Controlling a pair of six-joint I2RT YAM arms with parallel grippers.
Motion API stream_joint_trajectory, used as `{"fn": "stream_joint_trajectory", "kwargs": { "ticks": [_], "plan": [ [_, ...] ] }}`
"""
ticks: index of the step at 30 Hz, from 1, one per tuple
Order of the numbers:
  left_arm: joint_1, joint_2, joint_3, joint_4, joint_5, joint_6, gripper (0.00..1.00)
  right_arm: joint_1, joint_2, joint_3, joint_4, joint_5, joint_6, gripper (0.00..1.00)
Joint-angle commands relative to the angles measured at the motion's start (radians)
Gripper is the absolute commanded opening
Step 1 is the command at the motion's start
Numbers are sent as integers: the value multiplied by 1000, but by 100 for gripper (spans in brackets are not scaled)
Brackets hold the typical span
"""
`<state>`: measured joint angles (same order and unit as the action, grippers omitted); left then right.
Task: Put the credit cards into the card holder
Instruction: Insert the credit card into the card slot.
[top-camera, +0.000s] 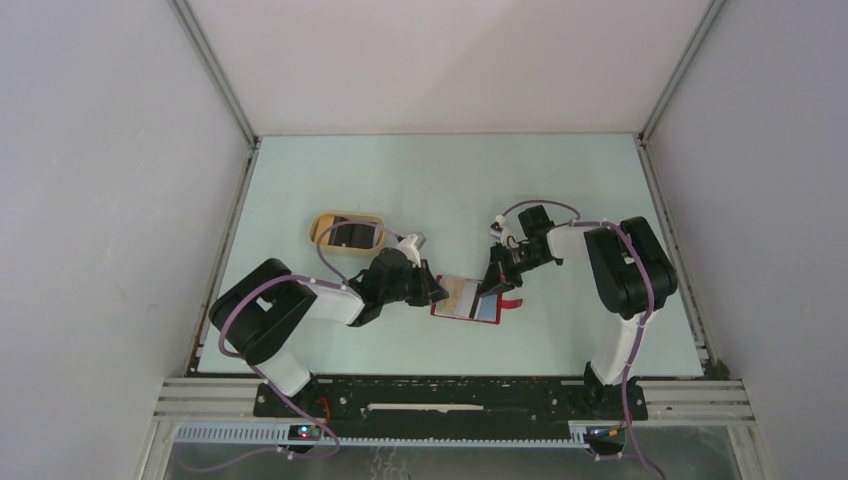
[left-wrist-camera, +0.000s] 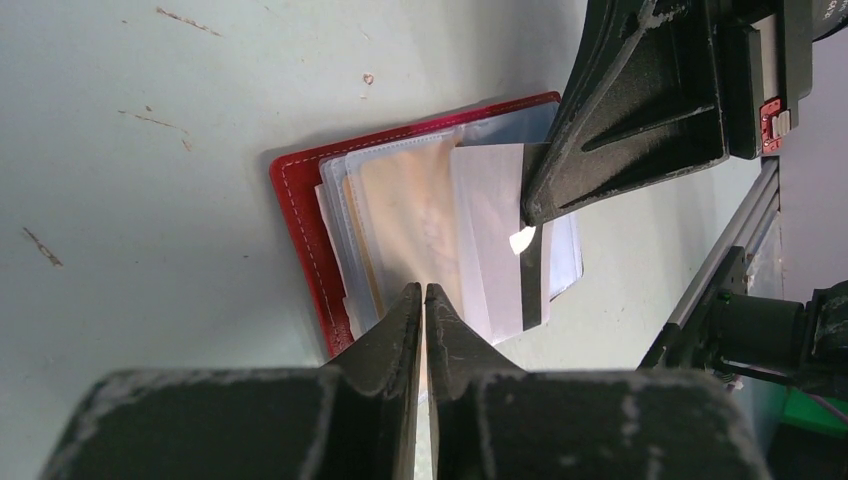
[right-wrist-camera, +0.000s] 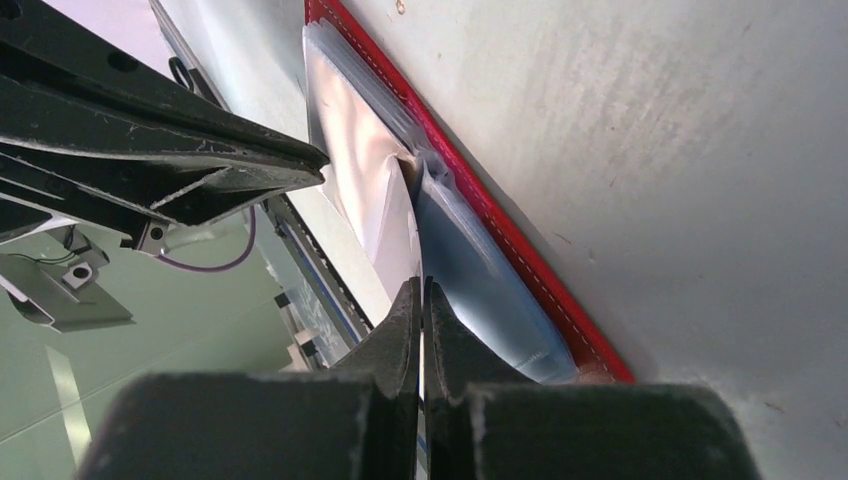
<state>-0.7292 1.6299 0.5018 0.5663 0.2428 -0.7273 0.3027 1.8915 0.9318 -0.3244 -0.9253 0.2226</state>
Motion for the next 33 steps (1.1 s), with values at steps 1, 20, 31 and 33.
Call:
{"fn": "stream_joint_trajectory", "kwargs": {
  "ticks": [1,20,31,33],
  "plan": [
    [-3,35,7,-64,-26,31,10,34,29,24,19,42,43,0],
    [-3,-120,-38,-83,-59,38,25,95,70,190,-145,50,-143,52],
    [-3,-234,-64,-231,-164,103,25,113,-39,234,-249,220,-289,59],
    [-3,-218,-64,-226,-169,103,24,113,-61,234,-251,269,-316,56]
  ]
}}
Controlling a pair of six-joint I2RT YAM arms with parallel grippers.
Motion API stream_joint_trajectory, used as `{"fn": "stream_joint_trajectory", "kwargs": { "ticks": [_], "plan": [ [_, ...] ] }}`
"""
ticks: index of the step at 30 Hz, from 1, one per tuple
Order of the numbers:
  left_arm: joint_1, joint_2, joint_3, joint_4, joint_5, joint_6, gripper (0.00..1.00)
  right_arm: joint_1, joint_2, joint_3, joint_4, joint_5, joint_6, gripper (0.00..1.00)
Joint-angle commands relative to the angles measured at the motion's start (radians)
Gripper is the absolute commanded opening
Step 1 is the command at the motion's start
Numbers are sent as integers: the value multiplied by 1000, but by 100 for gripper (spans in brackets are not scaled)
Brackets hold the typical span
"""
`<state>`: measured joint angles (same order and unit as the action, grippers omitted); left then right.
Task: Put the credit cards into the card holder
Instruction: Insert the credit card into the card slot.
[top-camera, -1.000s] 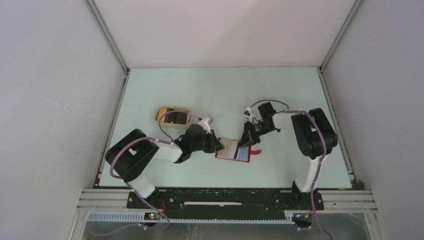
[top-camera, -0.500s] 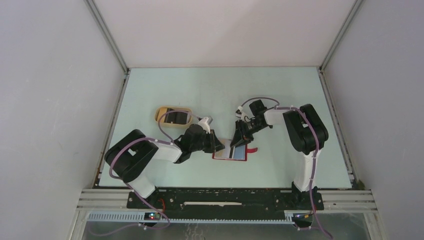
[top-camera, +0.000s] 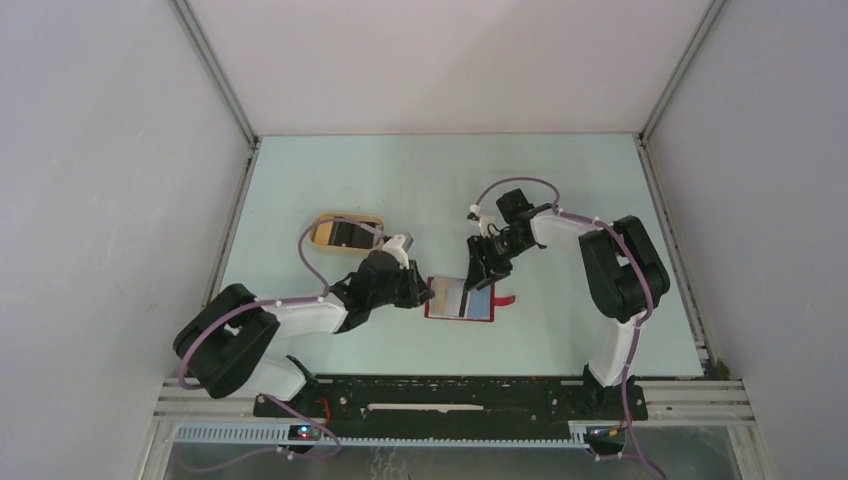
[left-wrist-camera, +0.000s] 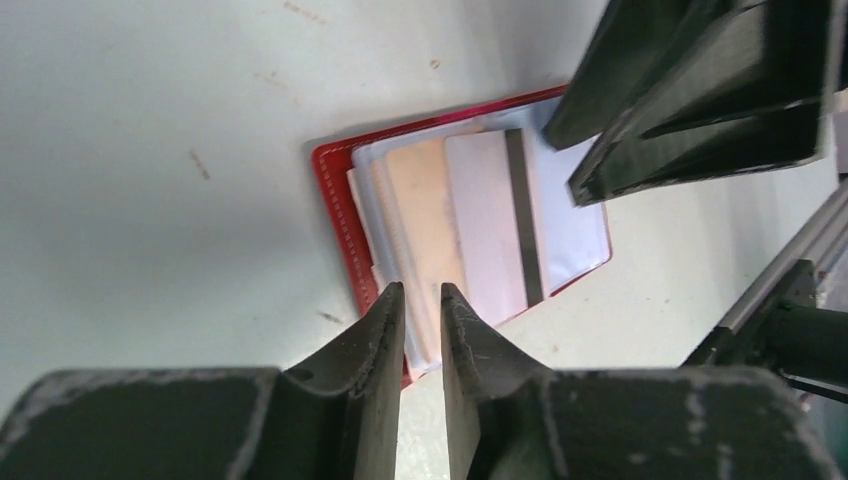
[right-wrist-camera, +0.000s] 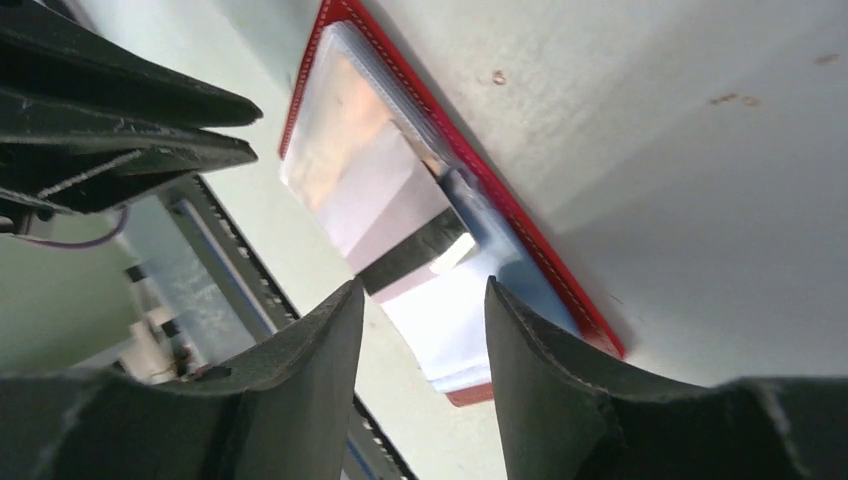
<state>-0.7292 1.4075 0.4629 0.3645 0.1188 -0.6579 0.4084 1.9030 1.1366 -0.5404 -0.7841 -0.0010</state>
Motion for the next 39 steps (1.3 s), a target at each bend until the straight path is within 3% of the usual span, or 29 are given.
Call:
{"fn": "stream_joint_trajectory", "kwargs": {
  "ticks": [1,7,13,23,39],
  "plan": [
    [-3,13,-24,-24,-48,35,24,7,-88,29,-38,140,-117,54],
    [-1,56,-8,-51,-91,42,18,56,-156,29,-107,110,-344,17],
    [-1,71,10,-113,-143,50,13,124,-102,30,-102,169,-354,3],
    [-4,123,24,-102,-83,56,12,149,-22,41,-86,248,-295,2],
    [-50,194,60,-48,19,33,10,194,10,103,-59,223,-199,6]
  ]
}}
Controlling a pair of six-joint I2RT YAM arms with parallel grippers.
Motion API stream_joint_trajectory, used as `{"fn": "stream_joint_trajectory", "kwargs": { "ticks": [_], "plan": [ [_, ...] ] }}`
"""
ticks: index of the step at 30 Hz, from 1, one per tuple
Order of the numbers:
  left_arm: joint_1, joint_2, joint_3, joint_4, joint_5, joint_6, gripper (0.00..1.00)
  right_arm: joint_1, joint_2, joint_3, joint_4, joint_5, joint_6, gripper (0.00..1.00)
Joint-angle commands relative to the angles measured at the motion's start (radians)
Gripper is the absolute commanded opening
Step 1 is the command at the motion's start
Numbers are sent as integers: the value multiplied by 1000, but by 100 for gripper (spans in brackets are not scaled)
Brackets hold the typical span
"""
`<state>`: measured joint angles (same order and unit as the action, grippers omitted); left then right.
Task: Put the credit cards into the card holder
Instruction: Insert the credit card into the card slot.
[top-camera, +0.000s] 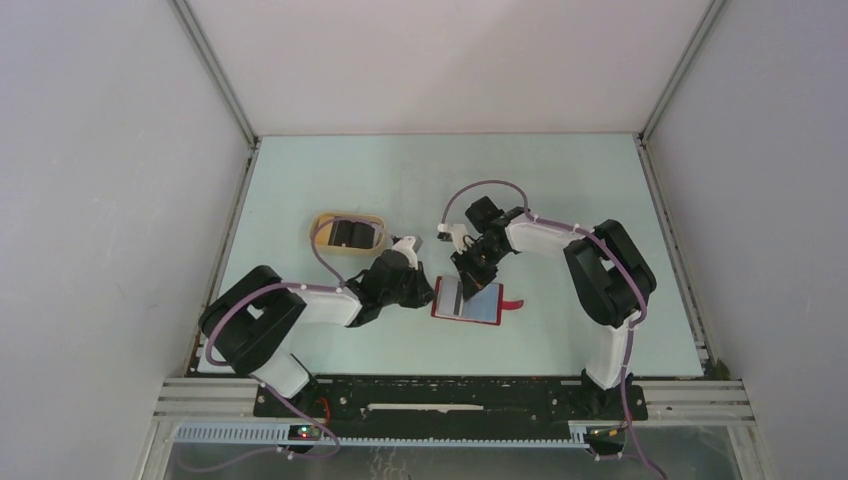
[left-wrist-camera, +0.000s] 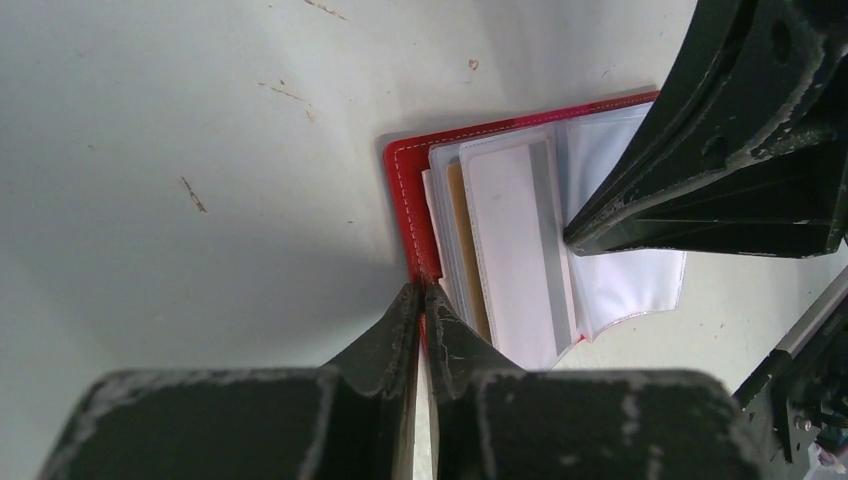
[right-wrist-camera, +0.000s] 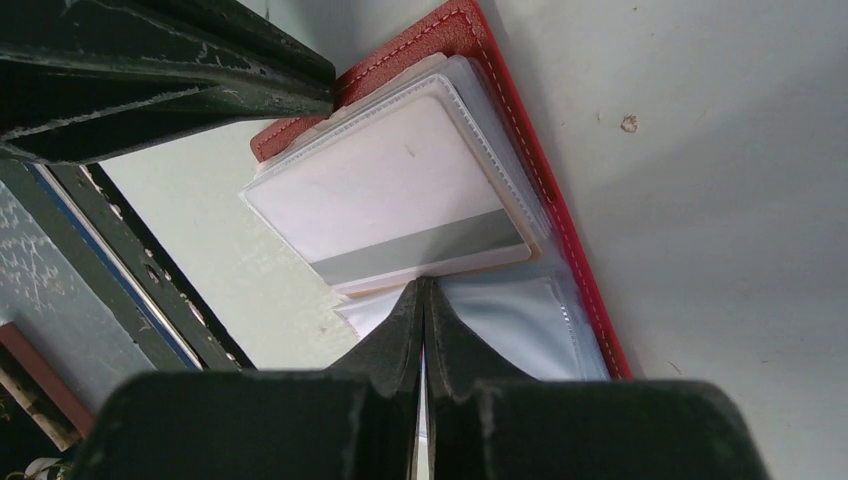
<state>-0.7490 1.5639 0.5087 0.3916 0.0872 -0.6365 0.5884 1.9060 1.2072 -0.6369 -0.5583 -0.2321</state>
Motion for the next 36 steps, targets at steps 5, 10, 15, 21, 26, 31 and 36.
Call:
{"fn": "stream_joint_trajectory", "kwargs": {
  "ticks": [5,10,15,21,26,31,36],
  "plan": [
    [-32,21,7,-73,28,8,11,4,-21,32,28,-5,19,9],
    [-32,-111,-14,-143,-76,24,20,-29,-100,32,-40,-59,-99,15],
    [-32,-289,-69,-178,-163,38,37,-76,-209,31,-122,-148,-245,24],
    [-29,-354,-144,-71,-102,-16,62,-107,-294,-34,-122,-199,-377,42],
    [-23,-240,-182,101,19,-108,64,-83,-204,-23,-107,-18,-327,36],
    [-14,-120,-196,230,92,-198,79,-80,-132,9,-155,91,-308,29],
    [-12,-21,-169,204,119,-236,100,-75,-39,39,-200,164,-291,24]
  ]
}}
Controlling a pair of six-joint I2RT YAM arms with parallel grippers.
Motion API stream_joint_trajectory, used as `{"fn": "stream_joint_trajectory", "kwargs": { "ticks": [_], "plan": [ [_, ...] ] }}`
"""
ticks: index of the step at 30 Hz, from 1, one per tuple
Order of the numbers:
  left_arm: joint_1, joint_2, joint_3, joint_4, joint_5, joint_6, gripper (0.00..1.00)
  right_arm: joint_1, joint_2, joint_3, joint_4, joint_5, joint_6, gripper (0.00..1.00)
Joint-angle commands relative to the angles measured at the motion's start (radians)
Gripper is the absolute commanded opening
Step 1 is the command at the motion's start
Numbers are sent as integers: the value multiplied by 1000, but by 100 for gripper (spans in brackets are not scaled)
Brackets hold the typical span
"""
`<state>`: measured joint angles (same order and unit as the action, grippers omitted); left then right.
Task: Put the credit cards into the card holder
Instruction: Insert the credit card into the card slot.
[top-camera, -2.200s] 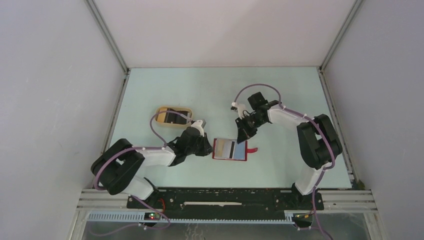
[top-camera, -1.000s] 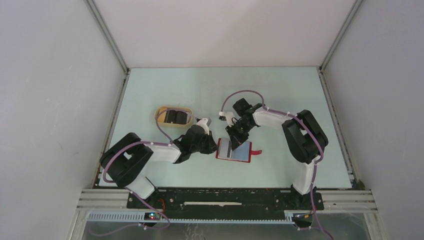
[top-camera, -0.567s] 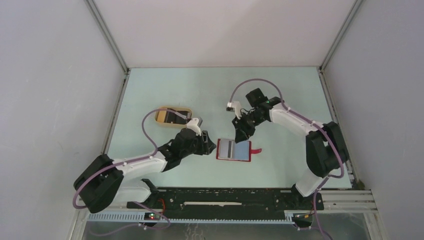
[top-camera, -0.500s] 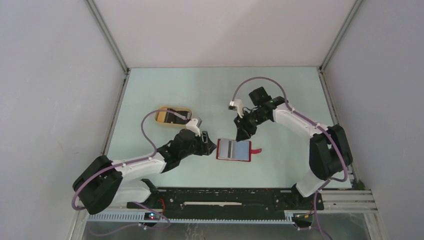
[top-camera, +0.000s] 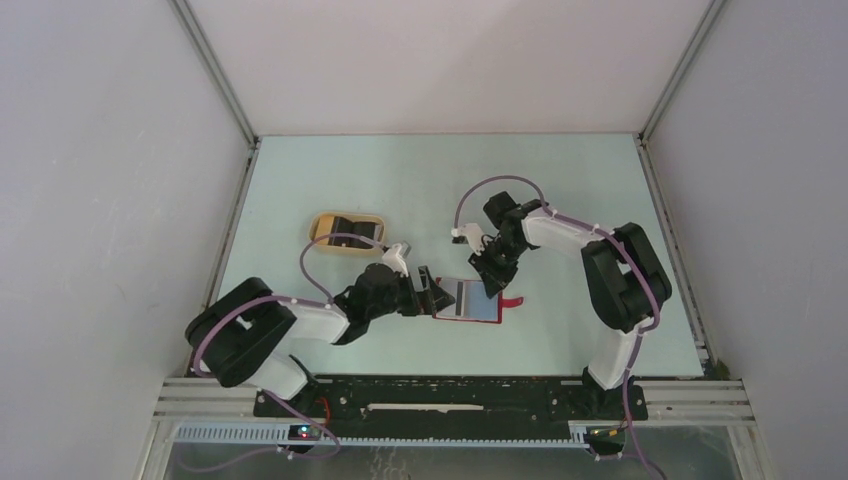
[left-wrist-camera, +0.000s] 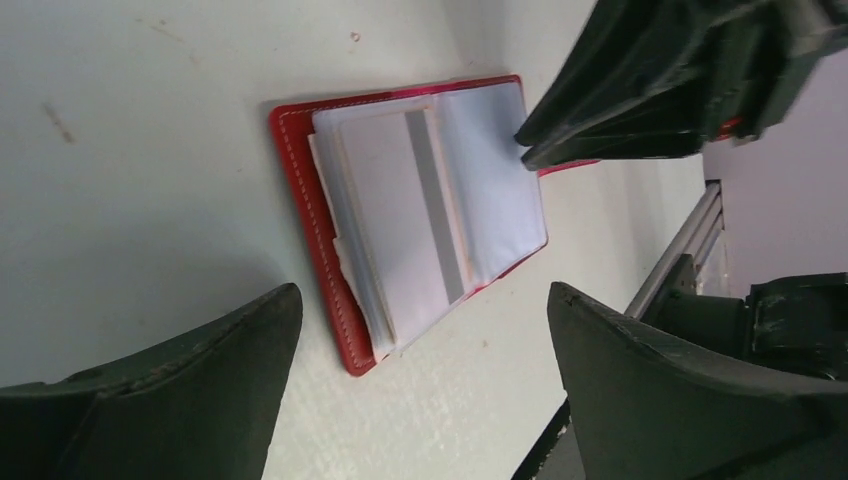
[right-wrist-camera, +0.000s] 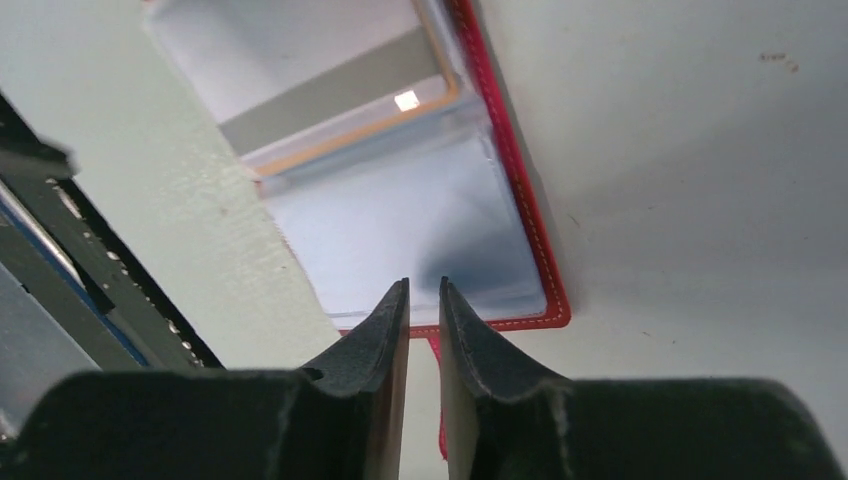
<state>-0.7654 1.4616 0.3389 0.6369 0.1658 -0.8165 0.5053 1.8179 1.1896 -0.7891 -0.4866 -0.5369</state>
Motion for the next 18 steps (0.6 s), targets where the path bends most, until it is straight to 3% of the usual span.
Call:
{"fn": "stream_joint_trajectory", "kwargs": {
  "ticks": [1,4,8,18],
  "plan": [
    [4,98,0,-40,46,-64,100,12,67,60,-51,113,21,24],
    [3,143,6,-37,73,-69,98,15,122,67,-57,163,38,23],
    [4,192,21,-25,119,-73,89,12,163,82,-75,181,55,21],
    [4,256,-34,462,235,-276,67,1,172,88,-85,160,61,21]
  ]
}}
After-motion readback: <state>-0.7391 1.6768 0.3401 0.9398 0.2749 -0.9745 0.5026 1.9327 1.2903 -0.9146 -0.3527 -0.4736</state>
